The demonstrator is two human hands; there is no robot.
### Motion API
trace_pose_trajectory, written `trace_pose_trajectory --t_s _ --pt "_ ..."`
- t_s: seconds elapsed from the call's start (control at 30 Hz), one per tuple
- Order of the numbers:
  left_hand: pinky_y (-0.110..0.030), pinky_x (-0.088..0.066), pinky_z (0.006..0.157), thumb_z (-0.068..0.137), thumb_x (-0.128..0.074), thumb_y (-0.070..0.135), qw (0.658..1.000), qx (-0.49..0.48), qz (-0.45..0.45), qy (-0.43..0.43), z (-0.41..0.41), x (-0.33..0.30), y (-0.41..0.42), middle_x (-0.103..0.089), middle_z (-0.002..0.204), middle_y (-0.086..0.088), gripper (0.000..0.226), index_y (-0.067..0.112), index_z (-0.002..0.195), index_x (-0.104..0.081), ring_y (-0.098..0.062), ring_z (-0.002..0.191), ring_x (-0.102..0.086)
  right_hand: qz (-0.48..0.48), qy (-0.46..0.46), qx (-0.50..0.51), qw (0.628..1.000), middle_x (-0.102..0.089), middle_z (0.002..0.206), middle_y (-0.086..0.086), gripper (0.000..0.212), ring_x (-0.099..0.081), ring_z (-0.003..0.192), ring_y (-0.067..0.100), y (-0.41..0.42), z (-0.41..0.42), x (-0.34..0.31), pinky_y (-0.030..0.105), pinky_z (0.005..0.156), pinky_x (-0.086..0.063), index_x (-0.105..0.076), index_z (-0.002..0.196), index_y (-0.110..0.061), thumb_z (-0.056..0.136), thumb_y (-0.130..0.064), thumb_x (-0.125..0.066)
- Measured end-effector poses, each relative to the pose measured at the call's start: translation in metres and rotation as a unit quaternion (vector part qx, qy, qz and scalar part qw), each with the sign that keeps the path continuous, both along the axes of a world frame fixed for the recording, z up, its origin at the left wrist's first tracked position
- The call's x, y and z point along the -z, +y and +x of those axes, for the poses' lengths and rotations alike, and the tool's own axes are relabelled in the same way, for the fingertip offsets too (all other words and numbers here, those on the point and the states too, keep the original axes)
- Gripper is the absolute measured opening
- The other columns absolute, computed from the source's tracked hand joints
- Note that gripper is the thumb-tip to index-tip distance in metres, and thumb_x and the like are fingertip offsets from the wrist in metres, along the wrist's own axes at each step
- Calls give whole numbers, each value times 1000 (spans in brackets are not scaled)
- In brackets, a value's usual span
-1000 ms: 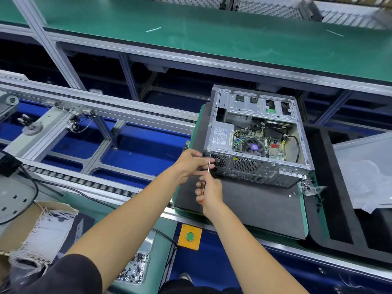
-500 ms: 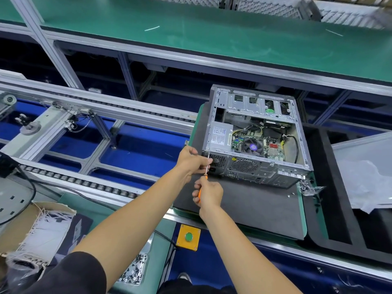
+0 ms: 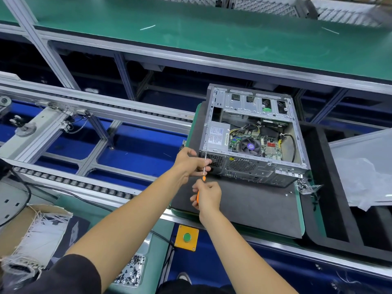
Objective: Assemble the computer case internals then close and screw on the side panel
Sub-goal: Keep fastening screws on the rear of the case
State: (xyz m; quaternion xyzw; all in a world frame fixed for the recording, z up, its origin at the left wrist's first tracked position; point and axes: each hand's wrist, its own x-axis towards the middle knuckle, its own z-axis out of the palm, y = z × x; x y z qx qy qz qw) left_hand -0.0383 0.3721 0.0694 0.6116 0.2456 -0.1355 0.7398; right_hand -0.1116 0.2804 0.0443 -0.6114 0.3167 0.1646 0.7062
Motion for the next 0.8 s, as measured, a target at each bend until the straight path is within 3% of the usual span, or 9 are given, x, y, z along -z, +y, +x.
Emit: trace_pose_trajectory --t_s 0.1,0.23,0.33,0.4,0.5,0.6,0.63,0.7,0.8 --pt "-37 -63 63 82 -80 -3 1000 -19 0 -5 -1 4 -2 -78 90 -16 52 15 108 -39 -28 77 -77 8 -10 15 1000 -71 66 10 13 -59 43 19 1 0 0 24 38 -38 -60 94 -1 96 -14 -60" --pt "-37 -63 73 89 -76 3 998 17 -52 -15 -6 7 2 -77 101 -15 48 10 120 -39 -25 93 -77 191 60 42 979 -72 69 15 16 -54 41 15 -1 4 -1 19 34 -31 -53 86 -9 100 -16 -51" --pt "-39 -63 73 96 -65 -1 996 48 -68 -20 -8 6 2 -77 103 -15 36 9 116 -37 -28 96 -76 241 90 40 966 -73 70 11 19 -50 42 12 -6 6 -1 18 33 -29 -54 84 -11 101 -20 -49" --pt "-39 -63 67 94 -65 -6 999 28 -38 -21 -6 4 0 -78 97 -16 39 12 112 -36 -31 88 -77 200 71 22 977 -71 68 7 15 -48 42 13 -4 6 -2 18 34 -27 -56 87 -11 98 -19 -51" --pt "-38 -63 61 92 -67 -8 1000 5 -5 -15 -4 1 -4 -78 90 -15 41 14 109 -36 -31 79 -77 18 -6 -8 1000 -66 63 2 14 -50 39 15 3 0 1 23 38 -33 -58 95 -6 93 -20 -59" --pt "-38 -63 61 90 -69 -7 1000 -6 -2 -13 -5 1 -4 -78 88 -15 43 15 106 -37 -31 78 -77 -105 -64 11 992 -65 57 4 15 -50 36 18 7 -4 6 30 43 -40 -55 81 -10 93 -18 -59" --pt "-37 -63 62 89 -70 -7 1000 -12 -5 -13 -5 1 -4 -78 88 -15 43 15 107 -37 -30 78 -77 -90 -67 15 994 -64 56 6 19 -48 36 19 7 -4 6 28 41 -39 -53 78 -10 94 -17 -58" --pt "-35 -63 64 87 -73 -6 1000 -21 -15 -14 -7 3 -4 -78 90 -15 45 13 111 -39 -28 79 -77 64 -27 33 997 -59 54 9 18 -41 36 17 5 0 4 22 36 -30 -51 80 -10 96 -13 -56" --pt "-36 -63 74 89 -76 4 1000 0 -25 -12 -9 3 -2 -79 96 -11 49 8 123 -40 -24 89 -77 286 47 52 956 -55 58 4 14 -36 36 9 -2 3 1 19 31 -23 -52 87 -9 100 -14 -52"
